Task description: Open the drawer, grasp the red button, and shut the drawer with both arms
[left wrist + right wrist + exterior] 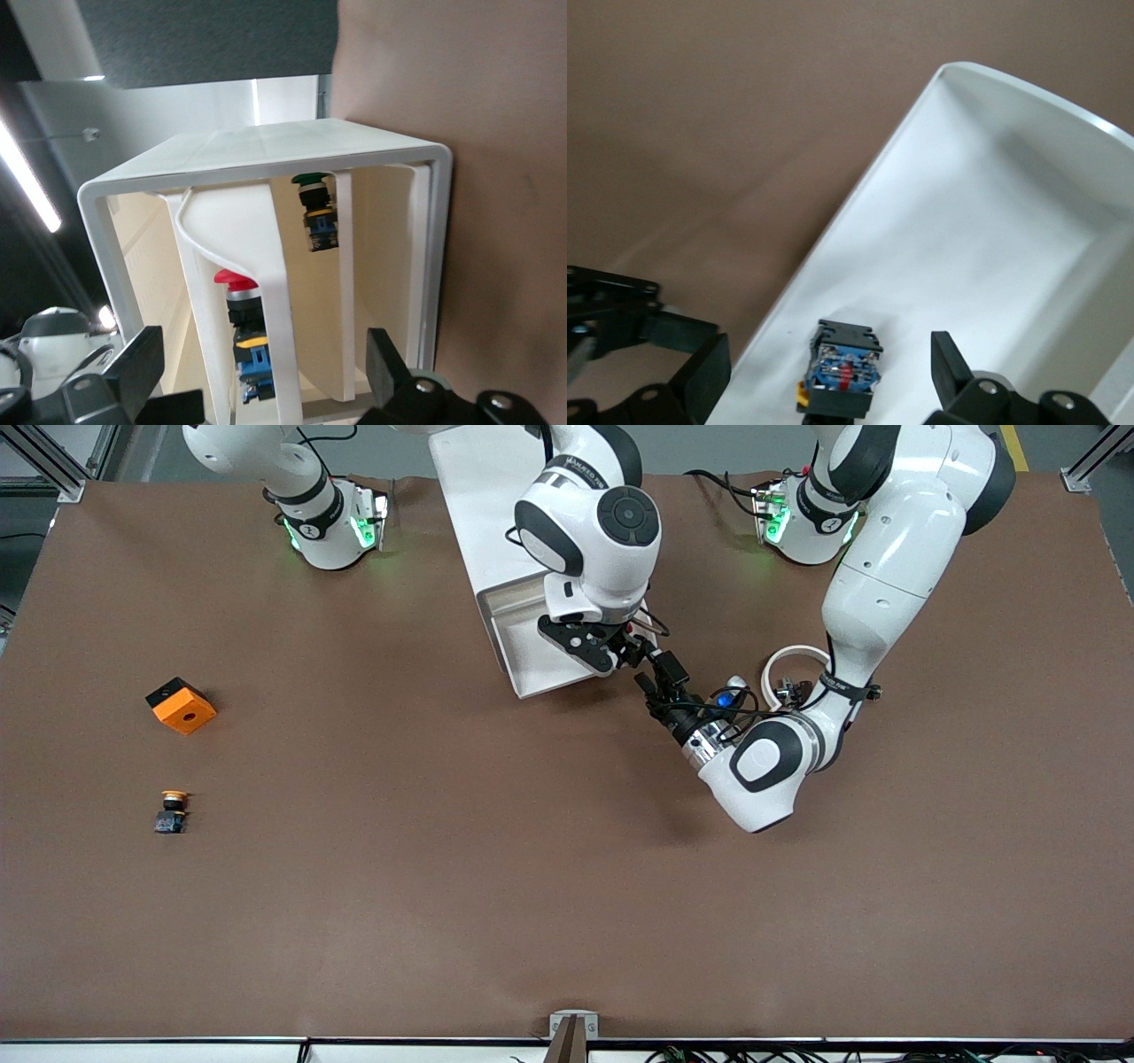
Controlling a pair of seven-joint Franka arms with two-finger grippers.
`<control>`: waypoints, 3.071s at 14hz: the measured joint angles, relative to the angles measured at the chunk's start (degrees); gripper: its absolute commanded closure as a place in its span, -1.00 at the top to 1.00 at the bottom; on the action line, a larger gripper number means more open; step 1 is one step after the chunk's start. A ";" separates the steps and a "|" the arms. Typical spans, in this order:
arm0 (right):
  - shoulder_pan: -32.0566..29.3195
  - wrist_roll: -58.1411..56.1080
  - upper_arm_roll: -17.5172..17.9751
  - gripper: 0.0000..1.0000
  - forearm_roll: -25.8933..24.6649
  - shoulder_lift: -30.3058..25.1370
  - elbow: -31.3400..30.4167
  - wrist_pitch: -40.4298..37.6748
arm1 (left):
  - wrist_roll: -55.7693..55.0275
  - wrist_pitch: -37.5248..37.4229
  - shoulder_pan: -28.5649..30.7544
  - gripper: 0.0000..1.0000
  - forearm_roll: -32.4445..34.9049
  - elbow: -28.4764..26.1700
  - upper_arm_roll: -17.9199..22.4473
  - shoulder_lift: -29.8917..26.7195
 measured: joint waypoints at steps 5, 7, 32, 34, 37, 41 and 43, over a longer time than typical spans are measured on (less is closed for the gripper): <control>0.89 2.23 0.02 1.00 0.13 1.14 -0.05 -0.43 | 8.14 -0.34 1.23 1.00 6.60 3.37 -0.08 -1.34; 0.93 2.33 0.02 1.00 0.50 1.46 -0.05 -0.37 | 13.63 -0.38 1.66 1.00 10.70 3.54 -0.12 -2.36; 1.83 4.78 0.04 -1.00 2.58 2.57 -0.02 1.75 | 73.22 32.76 -0.30 1.00 44.16 7.15 -0.41 -5.87; 1.85 5.20 0.01 -1.00 2.69 2.58 0.03 1.98 | 75.45 36.57 -0.67 1.00 47.08 7.13 -0.39 -5.90; 1.40 5.76 -0.70 -1.00 4.84 2.43 0.86 2.16 | 75.95 38.55 -1.32 1.00 55.46 7.13 -0.41 -6.13; -4.60 4.03 -1.13 -1.00 6.56 0.77 6.60 -1.69 | 76.00 38.73 -1.66 1.00 59.58 7.09 -0.40 -7.36; -9.57 -2.13 -1.23 -1.00 8.35 -0.39 9.36 -5.59 | 76.89 39.92 -1.65 1.00 59.59 6.80 -0.40 -7.53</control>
